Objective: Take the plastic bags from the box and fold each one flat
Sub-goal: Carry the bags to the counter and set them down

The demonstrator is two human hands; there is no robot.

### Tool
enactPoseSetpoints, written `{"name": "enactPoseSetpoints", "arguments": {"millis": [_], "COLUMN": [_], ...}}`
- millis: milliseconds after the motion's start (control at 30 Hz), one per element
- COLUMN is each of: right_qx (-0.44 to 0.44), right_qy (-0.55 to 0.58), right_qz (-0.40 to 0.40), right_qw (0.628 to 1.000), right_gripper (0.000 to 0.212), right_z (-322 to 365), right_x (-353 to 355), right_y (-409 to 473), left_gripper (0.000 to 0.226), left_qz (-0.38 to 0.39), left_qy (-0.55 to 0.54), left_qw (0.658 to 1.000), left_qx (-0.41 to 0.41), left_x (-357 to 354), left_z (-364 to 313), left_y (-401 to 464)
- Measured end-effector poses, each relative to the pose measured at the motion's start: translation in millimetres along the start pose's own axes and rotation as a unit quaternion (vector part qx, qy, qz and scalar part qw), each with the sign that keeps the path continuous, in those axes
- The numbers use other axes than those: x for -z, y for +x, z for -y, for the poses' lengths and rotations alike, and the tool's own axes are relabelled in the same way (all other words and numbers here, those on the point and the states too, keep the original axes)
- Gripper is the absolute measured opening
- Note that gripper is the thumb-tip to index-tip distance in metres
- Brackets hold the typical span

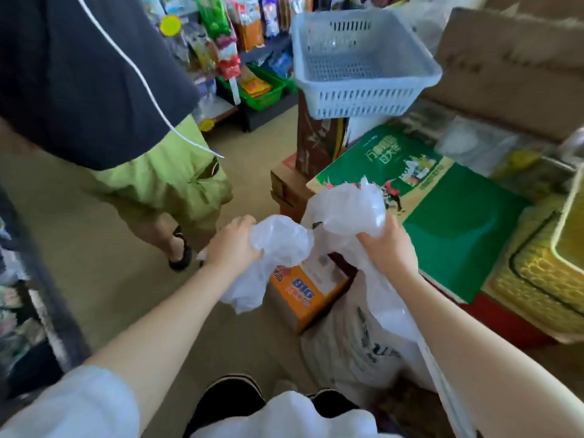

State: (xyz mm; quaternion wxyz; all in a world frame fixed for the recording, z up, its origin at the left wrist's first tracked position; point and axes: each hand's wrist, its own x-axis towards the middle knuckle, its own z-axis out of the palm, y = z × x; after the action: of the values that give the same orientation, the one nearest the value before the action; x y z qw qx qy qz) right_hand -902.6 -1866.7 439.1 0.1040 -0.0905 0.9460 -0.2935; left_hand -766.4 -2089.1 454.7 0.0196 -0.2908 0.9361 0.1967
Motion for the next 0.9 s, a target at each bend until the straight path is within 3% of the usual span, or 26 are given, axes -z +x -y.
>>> {"name": "enactPoseSetpoints", "arguments": {"millis": [167,333,500,700,800,900], "right_qx": [-0.091,-0.196,-0.269,-0.341,-0.365,-0.353], "right_qy": [0.043,0.101,0.154,0.244,0.31,0.325], "right_qz": [-0.096,-0.194,-0.251,-0.346,-0.362,-0.373], "right_qw": [0.99,0.956,0.917,0.839,0.799,0.794], "right_gripper": [0.045,0.04,0.041,0.03,0.03,0.028], "right_z": [1,3,13,11,5,2], "right_x": [22,33,30,29,33,34], "right_y": [46,84,126,140,135,133], "left_gripper": [0.043,0.028,0.021,0.026,0.019,0.031], "left_qz": [0.003,0.048,0.119,0.089,0.116,0.163], "left_qy": [-0.032,-0.052,-0.126,-0.253,-0.172,0.026], "left_qw": [0.994,0.971,0.951,0.921,0.921,0.922], "left_qx": [-0.105,-0.227,-0.257,-0.283,-0.331,-0.35], "left_x": [2,-2,-10,-37,-70,-106], "left_z": [-34,-76,-139,-211,-226,-215], "left_y": [95,193,275,310,301,303]}}
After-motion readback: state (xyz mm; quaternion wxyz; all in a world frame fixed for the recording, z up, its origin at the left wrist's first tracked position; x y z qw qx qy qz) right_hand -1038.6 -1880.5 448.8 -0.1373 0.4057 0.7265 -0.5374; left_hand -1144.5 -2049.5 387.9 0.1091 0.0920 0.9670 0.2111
